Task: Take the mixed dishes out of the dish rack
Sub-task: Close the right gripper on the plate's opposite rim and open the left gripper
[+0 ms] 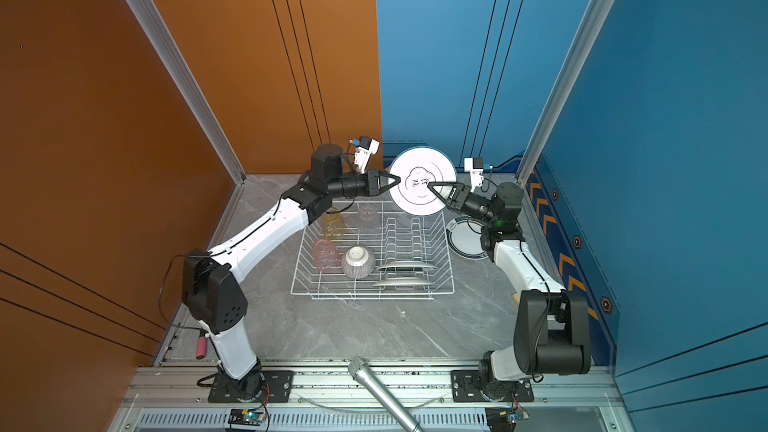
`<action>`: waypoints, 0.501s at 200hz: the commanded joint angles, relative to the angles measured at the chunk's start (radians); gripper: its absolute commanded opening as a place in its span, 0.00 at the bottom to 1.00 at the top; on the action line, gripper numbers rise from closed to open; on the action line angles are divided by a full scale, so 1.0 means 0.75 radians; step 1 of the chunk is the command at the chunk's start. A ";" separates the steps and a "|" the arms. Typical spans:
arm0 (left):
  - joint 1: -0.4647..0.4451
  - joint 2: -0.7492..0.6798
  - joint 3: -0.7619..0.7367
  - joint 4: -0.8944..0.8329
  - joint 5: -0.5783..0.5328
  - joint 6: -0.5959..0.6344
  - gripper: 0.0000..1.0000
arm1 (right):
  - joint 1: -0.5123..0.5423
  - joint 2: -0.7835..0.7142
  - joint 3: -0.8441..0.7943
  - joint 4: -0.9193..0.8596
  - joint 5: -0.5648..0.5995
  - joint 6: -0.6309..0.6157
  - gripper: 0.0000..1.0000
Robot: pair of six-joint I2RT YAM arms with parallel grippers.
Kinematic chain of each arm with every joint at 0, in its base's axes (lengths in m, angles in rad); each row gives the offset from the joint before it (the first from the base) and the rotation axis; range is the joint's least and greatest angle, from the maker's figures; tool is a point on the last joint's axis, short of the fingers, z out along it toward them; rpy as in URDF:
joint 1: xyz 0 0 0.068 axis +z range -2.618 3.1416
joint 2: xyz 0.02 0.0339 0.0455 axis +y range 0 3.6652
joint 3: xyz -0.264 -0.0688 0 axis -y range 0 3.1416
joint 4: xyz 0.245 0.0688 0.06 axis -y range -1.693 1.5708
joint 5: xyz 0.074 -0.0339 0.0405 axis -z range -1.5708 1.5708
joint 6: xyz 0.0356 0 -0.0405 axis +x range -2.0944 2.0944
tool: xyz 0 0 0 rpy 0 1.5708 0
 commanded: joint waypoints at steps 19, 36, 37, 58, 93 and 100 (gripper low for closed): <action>-0.010 0.009 0.010 0.108 0.047 -0.029 0.00 | 0.010 0.022 -0.008 0.120 -0.028 0.076 0.17; -0.011 0.010 0.008 0.106 0.047 -0.030 0.00 | 0.008 0.023 -0.003 0.110 -0.023 0.075 0.06; -0.011 0.011 0.008 0.105 0.047 -0.030 0.00 | 0.008 0.023 -0.002 0.109 -0.023 0.075 0.05; -0.011 0.010 0.009 0.084 0.040 -0.020 0.00 | 0.004 0.018 0.000 0.096 -0.014 0.069 0.00; -0.018 -0.009 0.020 -0.028 -0.004 0.058 0.18 | -0.022 -0.007 -0.001 0.056 0.012 0.046 0.00; -0.021 -0.014 0.023 -0.063 -0.016 0.080 0.24 | -0.032 -0.015 0.000 0.046 0.017 0.044 0.00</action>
